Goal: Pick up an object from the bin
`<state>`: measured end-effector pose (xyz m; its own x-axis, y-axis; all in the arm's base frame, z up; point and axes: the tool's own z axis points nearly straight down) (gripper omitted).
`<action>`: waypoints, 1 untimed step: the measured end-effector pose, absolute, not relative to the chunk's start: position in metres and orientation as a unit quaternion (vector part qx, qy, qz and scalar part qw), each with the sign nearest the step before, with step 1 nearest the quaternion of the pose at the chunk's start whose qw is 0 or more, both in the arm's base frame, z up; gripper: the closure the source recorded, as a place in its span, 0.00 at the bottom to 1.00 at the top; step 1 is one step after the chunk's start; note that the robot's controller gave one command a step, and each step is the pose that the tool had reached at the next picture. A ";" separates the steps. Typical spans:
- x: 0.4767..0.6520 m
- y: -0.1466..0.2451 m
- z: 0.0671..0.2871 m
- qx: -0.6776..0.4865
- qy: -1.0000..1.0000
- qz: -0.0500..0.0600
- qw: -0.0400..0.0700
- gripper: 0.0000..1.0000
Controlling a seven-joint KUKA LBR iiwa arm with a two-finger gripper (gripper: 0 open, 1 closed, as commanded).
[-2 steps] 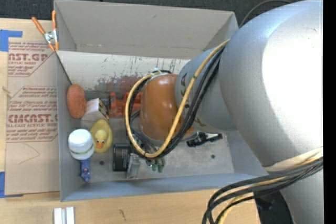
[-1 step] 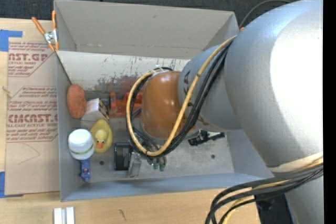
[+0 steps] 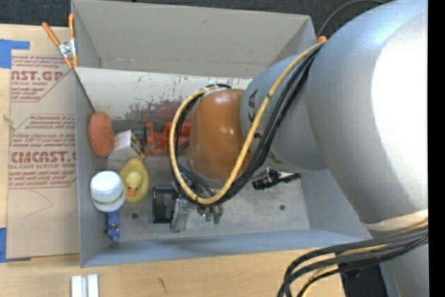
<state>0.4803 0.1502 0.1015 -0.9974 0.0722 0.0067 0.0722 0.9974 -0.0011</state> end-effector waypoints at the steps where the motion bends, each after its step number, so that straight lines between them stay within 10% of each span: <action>1: 0.481 0.151 0.117 -0.036 -0.999 0.000 0.001 1.00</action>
Offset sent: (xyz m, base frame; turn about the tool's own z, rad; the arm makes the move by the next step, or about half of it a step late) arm 0.0000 -0.0002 0.0683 0.0000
